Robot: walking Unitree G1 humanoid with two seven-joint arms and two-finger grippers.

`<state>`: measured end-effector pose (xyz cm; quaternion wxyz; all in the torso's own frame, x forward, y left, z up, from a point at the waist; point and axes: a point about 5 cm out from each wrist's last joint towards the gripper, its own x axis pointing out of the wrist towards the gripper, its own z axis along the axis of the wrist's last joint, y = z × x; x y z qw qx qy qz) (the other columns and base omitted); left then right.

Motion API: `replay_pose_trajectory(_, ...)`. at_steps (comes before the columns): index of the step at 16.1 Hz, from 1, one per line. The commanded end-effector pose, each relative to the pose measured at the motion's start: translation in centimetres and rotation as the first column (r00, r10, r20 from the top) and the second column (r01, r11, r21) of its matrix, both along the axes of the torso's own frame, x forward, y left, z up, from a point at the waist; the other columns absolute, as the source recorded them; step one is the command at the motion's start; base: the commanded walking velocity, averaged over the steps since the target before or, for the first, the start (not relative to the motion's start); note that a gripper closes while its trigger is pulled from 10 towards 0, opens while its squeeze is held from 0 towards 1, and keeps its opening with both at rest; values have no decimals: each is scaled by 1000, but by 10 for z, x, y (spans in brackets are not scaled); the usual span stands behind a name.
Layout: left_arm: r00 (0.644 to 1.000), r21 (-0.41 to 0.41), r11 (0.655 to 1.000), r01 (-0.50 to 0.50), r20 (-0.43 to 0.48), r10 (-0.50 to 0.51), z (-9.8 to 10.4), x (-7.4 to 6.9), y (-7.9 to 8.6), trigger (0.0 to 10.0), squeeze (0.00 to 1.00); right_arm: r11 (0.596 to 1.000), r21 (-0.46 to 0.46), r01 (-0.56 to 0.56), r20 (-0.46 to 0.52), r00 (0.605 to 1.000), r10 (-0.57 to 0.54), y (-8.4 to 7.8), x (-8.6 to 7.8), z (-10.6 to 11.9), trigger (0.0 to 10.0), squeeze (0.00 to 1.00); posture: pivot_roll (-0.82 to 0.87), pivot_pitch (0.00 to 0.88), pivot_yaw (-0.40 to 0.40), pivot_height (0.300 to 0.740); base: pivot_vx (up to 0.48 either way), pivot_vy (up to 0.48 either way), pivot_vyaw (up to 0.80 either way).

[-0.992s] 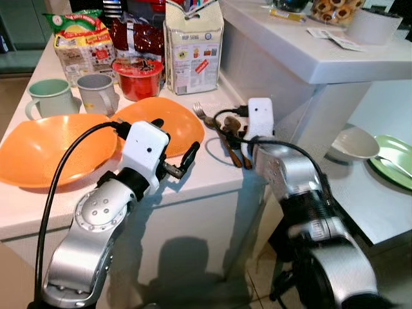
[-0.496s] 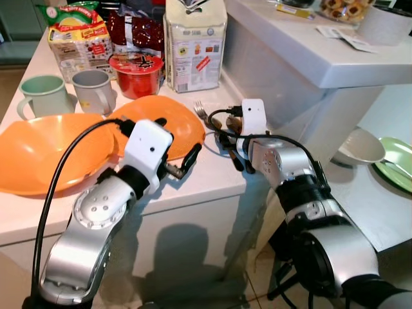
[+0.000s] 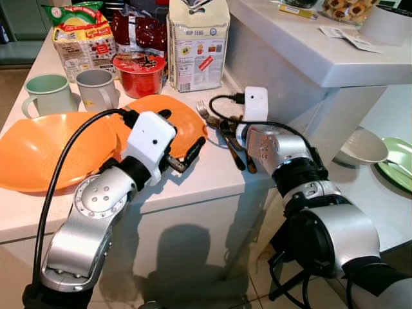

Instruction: Setting the table

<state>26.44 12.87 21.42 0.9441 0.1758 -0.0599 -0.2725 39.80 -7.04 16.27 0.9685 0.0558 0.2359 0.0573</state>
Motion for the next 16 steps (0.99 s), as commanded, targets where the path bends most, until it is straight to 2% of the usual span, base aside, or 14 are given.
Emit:
replay_pose_trajectory(1, 999, 3, 999, 35, 0, -35, 1, 2, -4, 10000, 0, 1000, -3, 19, 6, 1000, -19, -2, 3, 4, 10000, 0, 70, 0, -72, 740, 0, 0, 0)
replay_pose_trajectory(7, 999, -6, 999, 45, -3, -45, 0, -2, -6, 10000, 0, 998, -62, -18, -81, 997, 13, 0, -1, -7, 10000, 0, 68, 0, -81, 740, 0, 0, 0)
replay_pose_trajectory(8, 999, -6, 999, 46, -5, -46, 0, -2, -6, 10000, 0, 998, -63, -23, -96, 995, 17, 1, -2, -8, 8980, 0, 68, 0, -82, 740, 0, 0, 0)
replay_pose_trajectory(9, 999, -5, 999, 47, -4, -48, 0, -2, -6, 10000, 0, 999, -39, -19, -117, 993, 14, 2, -3, -10, 4588, 0, 69, 0, -82, 740, 0, 0, 0)
replay_pose_trajectory(10, 999, -3, 999, 50, -3, -50, 2, -1, -6, 10000, 0, 1000, 22, -10, -155, 988, 14, 4, -5, -14, 0, 0, 72, 0, -84, 740, 0, 0, 0)
replay_pose_trajectory(14, 998, 10, 998, 57, -4, -57, 3, -1, -4, 10000, 0, 991, 125, 50, -232, 972, -19, -1, -9, -24, 0, 0, 68, 0, -77, 740, 0, 0, 0)
replay_pose_trajectory(16, 998, 12, 998, 66, -7, -66, 3, 0, -4, 10000, 0, 990, 129, 61, -242, 970, -28, -4, -10, -26, 0, 0, 57, 0, -65, 740, 0, 0, 0)
